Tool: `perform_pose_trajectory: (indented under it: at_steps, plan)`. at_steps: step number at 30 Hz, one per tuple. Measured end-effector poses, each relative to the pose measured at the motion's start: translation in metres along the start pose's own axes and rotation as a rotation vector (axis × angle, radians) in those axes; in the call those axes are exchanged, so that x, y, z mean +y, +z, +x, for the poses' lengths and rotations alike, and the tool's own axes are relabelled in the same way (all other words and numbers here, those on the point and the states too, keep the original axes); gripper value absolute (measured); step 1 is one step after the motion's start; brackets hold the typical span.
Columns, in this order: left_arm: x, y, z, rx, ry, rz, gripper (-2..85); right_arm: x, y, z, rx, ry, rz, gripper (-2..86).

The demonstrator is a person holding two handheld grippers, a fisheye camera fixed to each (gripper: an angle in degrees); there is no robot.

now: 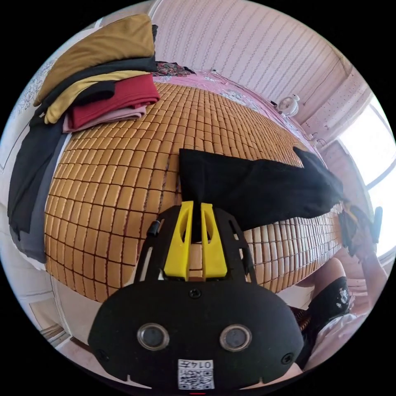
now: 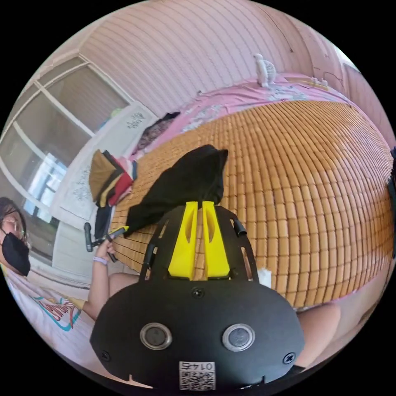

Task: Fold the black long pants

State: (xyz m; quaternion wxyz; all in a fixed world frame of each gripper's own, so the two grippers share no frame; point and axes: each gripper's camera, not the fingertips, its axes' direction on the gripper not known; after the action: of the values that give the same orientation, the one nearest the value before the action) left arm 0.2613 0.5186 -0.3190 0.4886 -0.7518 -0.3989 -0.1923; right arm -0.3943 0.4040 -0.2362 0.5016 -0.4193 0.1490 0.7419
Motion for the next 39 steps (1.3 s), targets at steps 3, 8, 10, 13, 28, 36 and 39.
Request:
perform_pose_trajectory:
  at_steps: [3,8,10,13,28,36,39]
  plan:
    - [0.012,-0.011,-0.012,-0.027,-0.058,0.020,3.8,0.015,-0.002,0.013,0.118,0.006,-0.059,3.6]
    - [0.022,-0.020,-0.015,-0.079,-0.075,0.027,3.9,-0.018,0.019,-0.020,0.187,-0.104,-0.067,7.4]
    - [0.028,-0.023,-0.020,-0.060,-0.092,0.036,4.0,-0.044,0.042,-0.036,0.249,-0.169,-0.067,8.8]
    - [0.034,-0.027,-0.027,-0.034,-0.118,0.051,4.0,-0.074,0.079,-0.036,0.323,-0.114,-0.131,12.1]
    - [0.054,-0.068,-0.044,-0.110,-0.132,0.157,2.7,-0.133,-0.074,-0.050,0.420,-0.292,-0.023,2.1]
    - [0.089,-0.110,-0.081,-0.118,-0.279,0.360,3.5,-0.155,-0.178,0.062,0.645,-0.118,-0.054,2.3]
    - [0.090,-0.114,-0.071,-0.189,-0.276,0.383,4.6,-0.149,-0.185,0.101,0.630,-0.027,-0.077,1.1]
